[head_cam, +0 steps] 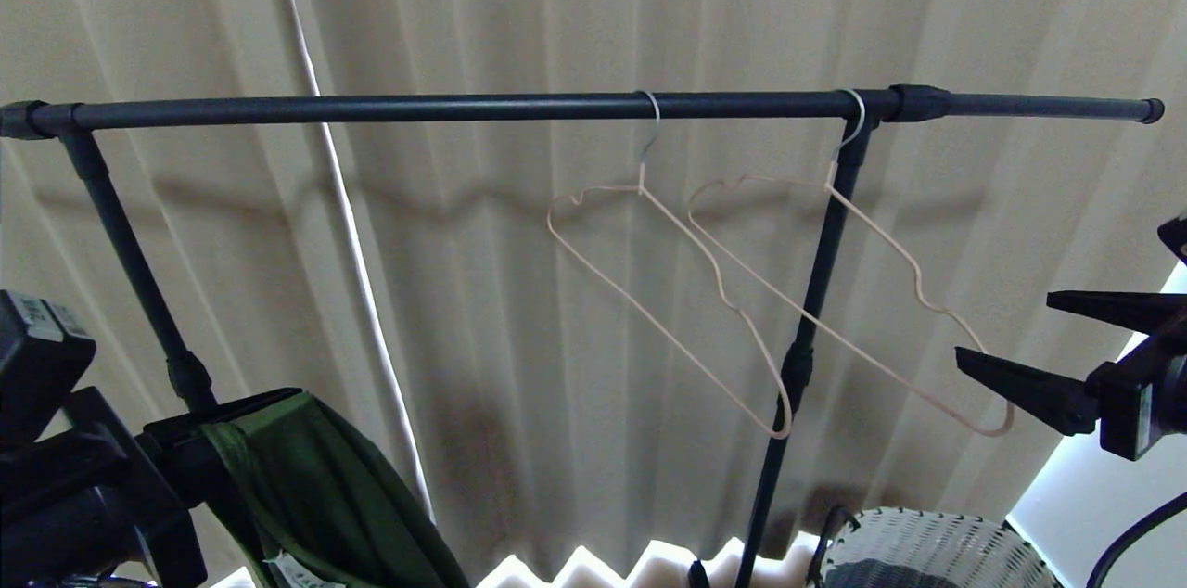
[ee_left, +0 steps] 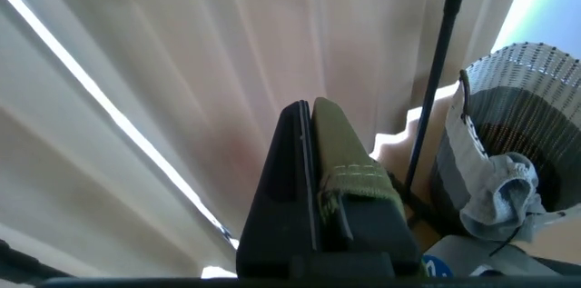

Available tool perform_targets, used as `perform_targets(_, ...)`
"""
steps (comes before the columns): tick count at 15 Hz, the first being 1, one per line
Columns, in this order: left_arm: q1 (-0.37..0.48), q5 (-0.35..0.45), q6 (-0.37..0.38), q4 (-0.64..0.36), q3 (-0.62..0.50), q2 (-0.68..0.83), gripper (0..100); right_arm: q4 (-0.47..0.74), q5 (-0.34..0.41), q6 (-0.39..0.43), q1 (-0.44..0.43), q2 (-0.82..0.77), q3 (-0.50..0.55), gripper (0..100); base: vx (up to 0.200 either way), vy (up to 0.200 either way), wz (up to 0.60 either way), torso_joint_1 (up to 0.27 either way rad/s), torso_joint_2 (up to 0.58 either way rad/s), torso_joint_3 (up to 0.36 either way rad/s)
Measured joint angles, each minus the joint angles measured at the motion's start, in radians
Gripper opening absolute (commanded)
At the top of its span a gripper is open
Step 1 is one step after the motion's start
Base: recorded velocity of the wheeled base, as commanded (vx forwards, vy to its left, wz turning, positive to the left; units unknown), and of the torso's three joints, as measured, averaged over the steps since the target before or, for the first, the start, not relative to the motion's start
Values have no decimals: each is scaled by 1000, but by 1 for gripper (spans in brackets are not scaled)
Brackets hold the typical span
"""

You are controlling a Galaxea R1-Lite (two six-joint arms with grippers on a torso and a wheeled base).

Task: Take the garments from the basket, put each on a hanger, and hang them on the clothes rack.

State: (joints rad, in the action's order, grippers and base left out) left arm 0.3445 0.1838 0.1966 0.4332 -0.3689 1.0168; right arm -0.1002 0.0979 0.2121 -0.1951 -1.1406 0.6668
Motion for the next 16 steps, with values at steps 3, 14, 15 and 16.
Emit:
perform_targets(3, 1, 0, 6, 29, -5, -5, 0, 103, -1, -9, -26, -92, 165, 100, 0, 0, 0, 0, 0, 0)
perform_targets(14, 2, 0, 6, 42, 24, -57, 0, 237, -1, -90, -28, -394, 445, 100, 0, 0, 0, 0, 0, 0)
perform_targets(15, 2, 0, 6, 42, 25, -59, 0, 237, -1, -90, -27, -403, 447, 100, 0, 0, 0, 0, 0, 0)
perform_targets(16, 2, 0, 6, 42, 25, -60, 0, 236, -1, -90, -27, -409, 447, 100, 0, 0, 0, 0, 0, 0)
